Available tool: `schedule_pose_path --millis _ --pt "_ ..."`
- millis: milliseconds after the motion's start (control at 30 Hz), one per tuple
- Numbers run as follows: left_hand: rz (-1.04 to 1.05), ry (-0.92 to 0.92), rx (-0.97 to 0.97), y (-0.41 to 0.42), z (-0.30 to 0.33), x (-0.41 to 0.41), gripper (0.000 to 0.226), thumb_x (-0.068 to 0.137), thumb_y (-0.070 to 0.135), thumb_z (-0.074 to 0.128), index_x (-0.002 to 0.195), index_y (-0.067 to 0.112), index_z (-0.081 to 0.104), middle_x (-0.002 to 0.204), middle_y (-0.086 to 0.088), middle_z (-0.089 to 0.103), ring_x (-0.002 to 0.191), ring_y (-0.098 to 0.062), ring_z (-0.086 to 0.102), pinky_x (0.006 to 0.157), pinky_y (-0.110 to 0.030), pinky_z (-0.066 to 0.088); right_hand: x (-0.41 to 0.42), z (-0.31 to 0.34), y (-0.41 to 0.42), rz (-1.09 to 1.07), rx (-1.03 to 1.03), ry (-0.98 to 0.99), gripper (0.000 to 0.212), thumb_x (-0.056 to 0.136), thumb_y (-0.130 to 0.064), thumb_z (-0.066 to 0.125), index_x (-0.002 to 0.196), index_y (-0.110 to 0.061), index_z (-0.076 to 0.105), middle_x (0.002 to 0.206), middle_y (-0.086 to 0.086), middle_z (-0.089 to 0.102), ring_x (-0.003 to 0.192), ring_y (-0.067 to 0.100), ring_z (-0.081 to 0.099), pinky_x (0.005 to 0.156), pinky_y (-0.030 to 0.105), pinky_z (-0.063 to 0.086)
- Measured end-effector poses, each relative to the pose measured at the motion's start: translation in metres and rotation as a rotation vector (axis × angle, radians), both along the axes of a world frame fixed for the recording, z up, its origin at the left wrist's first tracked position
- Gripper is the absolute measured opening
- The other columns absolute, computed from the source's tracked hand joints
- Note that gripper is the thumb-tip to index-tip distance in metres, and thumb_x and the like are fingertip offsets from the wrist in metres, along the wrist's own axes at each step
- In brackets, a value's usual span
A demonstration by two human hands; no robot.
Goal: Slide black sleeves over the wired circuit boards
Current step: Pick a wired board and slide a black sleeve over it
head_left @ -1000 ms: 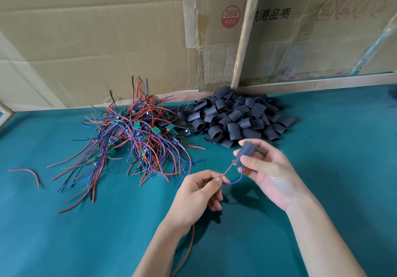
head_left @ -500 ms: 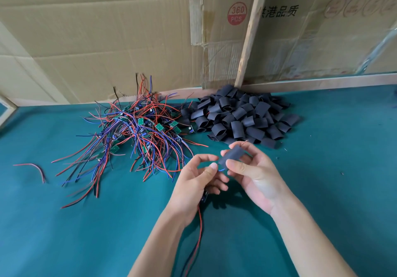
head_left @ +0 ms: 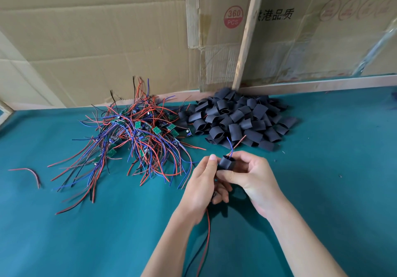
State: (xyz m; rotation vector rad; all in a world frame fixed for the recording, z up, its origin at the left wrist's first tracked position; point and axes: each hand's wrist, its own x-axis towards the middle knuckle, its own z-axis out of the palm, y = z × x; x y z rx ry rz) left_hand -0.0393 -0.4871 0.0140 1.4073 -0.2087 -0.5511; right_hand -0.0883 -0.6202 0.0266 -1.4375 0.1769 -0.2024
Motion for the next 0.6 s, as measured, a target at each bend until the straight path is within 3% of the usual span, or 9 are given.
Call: schedule_pose_path --millis 100,200,267,333,467,600 --pt "-0.015 0.023 -0.071 0.003 0.001 -0.002 0.039 0.11 0.037 0.037 0.118 0.002 0.053 0.076 -0.012 0.068 0.058 -0.026 0.064 0.047 -0.025 0.044 0.0 0.002 -0.003 -0.007 0.169 -0.002 0.032 0.065 -0.006 0.087 0.093 -0.009 0.072 0.09 0.012 0.078 0.071 0.023 0.067 0.064 0.029 0.056" --pt "-0.035 0.056 -0.172 0.01 -0.003 -0.007 0.024 0.107 0.024 0.05 0.116 0.002 0.056 0.094 -0.017 0.071 0.083 -0.03 0.071 0.07 -0.032 0.057 0.001 0.002 -0.01 -0.091 0.364 -0.018 0.034 0.056 0.0 0.09 0.08 -0.018 0.075 0.082 0.007 0.075 0.07 0.015 0.068 0.062 0.023 0.052" --pt "-0.02 0.054 -0.205 0.013 -0.006 -0.011 0.021 0.096 0.017 0.062 0.11 0.001 0.06 0.094 -0.017 0.071 0.085 -0.03 0.071 0.076 -0.033 0.059 0.003 0.003 -0.015 -0.143 0.454 -0.039 0.024 0.06 -0.004 0.084 0.073 -0.023 0.078 0.082 0.007 0.074 0.073 0.014 0.069 0.063 0.021 0.048" --pt "0.018 0.029 -0.201 0.013 -0.009 -0.014 0.016 0.093 0.01 0.066 0.104 -0.001 0.063 0.089 -0.018 0.071 0.08 -0.03 0.072 0.075 -0.032 0.059 0.002 0.002 -0.021 -0.176 0.507 -0.054 0.026 0.062 -0.002 0.081 0.079 -0.02 0.075 0.083 0.008 0.074 0.076 0.015 0.071 0.063 0.02 0.047" --pt "0.066 -0.023 -0.196 0.014 -0.014 -0.016 0.008 0.096 0.003 0.064 0.1 0.001 0.07 0.092 -0.021 0.074 0.082 -0.029 0.074 0.074 -0.03 0.059 0.001 -0.001 -0.021 -0.138 0.453 -0.034 0.042 0.061 -0.003 0.084 0.096 -0.012 0.064 0.088 0.01 0.074 0.081 0.018 0.073 0.069 0.025 0.048" --pt "0.042 0.011 -0.269 0.018 -0.015 -0.014 0.012 0.096 0.002 0.062 0.104 -0.001 0.071 0.096 -0.021 0.074 0.084 -0.027 0.073 0.076 -0.029 0.058 0.002 -0.003 -0.012 0.027 0.326 0.013 0.047 0.067 0.0 0.084 0.111 -0.009 0.069 0.096 0.012 0.075 0.089 0.021 0.071 0.073 0.029 0.057"
